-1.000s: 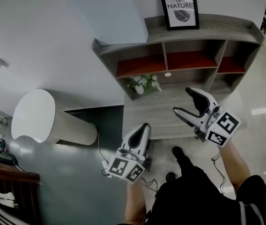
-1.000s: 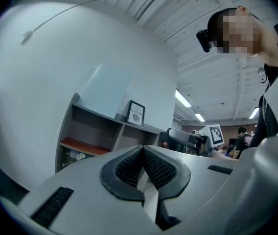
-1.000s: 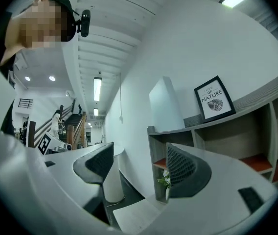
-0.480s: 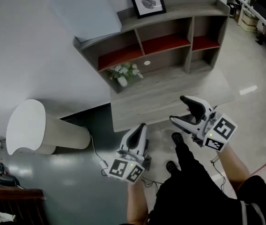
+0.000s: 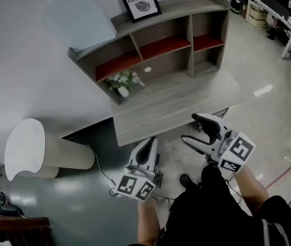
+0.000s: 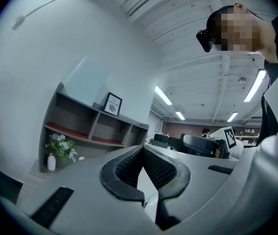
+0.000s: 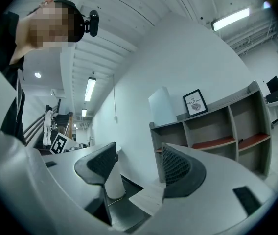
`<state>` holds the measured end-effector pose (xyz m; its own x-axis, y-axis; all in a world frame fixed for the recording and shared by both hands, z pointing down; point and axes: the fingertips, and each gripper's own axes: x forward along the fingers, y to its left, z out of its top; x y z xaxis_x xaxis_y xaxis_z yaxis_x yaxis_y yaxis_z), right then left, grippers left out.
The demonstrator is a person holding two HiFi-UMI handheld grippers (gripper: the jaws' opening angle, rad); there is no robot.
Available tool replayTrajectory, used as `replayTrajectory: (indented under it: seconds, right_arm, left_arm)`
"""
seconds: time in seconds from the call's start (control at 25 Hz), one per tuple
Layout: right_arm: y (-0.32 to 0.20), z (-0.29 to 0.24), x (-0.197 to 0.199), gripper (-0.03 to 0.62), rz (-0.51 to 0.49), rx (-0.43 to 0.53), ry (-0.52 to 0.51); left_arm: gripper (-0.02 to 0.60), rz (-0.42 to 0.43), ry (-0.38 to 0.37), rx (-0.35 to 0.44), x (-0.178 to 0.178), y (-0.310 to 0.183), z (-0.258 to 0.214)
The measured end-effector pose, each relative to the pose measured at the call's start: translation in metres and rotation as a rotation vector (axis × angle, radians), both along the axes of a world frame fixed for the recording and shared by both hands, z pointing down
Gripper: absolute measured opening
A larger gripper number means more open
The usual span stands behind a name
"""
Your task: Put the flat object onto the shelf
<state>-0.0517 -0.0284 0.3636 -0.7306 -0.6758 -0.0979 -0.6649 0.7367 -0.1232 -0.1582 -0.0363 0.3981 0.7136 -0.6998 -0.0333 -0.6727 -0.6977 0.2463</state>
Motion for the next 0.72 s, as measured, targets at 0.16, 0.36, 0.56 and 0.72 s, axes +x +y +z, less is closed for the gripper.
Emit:
replayTrajectory:
  seconds: [0.16, 0.36, 0.56, 0.72]
  right_arm:
    - [0.003, -0.007, 0.013, 0.239, 0.031, 0.023, 0.010]
    - [0.007, -0.012, 0.023, 0.179, 0.035, 0.028, 0.016]
    - [0.015, -0.010, 0.023, 0.089, 0.025, 0.023, 0.024]
    - [0.021, -0.008, 0.021, 0.033, 0.002, 0.019, 0.031]
  left_arm:
    - [0.014, 0.013, 0.000, 0.013, 0.010, -0.001, -0.005]
    - [0.014, 0.020, -0.003, 0.020, 0.021, 0.003, -0.011]
    - [0.014, 0.009, 0.006, 0.019, 0.024, 0.010, -0.013]
    - [0.014, 0.004, 0.005, 0.015, 0.026, 0.015, -0.009]
